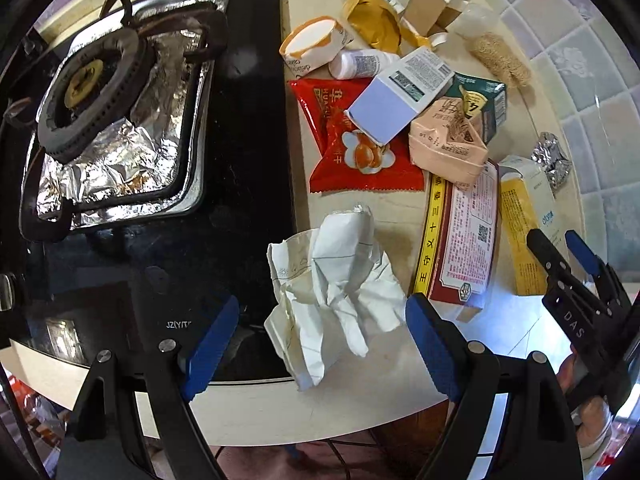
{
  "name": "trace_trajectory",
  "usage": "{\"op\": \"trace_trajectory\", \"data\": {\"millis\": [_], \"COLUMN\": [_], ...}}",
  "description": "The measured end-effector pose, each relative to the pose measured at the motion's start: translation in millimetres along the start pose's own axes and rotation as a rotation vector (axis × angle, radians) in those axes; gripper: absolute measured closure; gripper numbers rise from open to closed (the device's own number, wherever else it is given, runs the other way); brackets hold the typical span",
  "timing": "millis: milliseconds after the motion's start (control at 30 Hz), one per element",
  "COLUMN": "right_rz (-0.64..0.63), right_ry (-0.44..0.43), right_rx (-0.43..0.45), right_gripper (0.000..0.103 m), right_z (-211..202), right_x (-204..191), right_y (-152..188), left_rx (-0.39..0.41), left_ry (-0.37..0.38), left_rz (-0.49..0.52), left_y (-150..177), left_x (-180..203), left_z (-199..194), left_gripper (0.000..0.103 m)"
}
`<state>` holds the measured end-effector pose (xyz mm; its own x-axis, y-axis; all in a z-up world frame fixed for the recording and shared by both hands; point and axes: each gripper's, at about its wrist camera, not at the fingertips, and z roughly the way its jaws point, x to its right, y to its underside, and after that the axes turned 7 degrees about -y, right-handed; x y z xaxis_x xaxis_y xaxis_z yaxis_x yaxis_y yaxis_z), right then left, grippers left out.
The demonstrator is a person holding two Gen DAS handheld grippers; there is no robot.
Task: Collect trash
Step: 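Grasp the crumpled white tissue with the left gripper while the right gripper grasps the Atomy toothpaste box, then carry the tissue and toothpaste box down over the black trash bin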
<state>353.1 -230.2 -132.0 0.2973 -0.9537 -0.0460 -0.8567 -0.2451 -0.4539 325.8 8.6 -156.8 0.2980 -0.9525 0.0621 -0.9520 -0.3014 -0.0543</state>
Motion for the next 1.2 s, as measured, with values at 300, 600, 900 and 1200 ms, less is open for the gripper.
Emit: {"op": "trace_trajectory", "data": {"millis": [300,600,900,1200], "right_rz": [-0.010,-0.040,-0.053,0.011], "right_ry": [-0.036,-0.050,-0.041,-0.046], "right_rx": [-0.021,-0.028,-0.011,0.059], "right_gripper": [0.031,0.045,0.052,0.052], "right_z": [8.3,10.3,-0.2,-38.9], "right_x": [3.1,-2.7,-14.7,-21.0], "right_y": [0.2,2.3,13.2,27.1], "left_rx": [-0.065,-0.071,0.029,0.146], "left_ry": [-0.035,-0.185,-0.194,-0.083], "left_rz": [-0.082,-0.063,-0.024,0.024], "left_y": [-20.1,-24.8,-8.7,22.8], "left_x": [15.2,49.7,54.5,36.2], "left_z": [20.3,39.8,27.7,-12.2], "left_gripper": [0.019,0.019,0.062,0.066]}}
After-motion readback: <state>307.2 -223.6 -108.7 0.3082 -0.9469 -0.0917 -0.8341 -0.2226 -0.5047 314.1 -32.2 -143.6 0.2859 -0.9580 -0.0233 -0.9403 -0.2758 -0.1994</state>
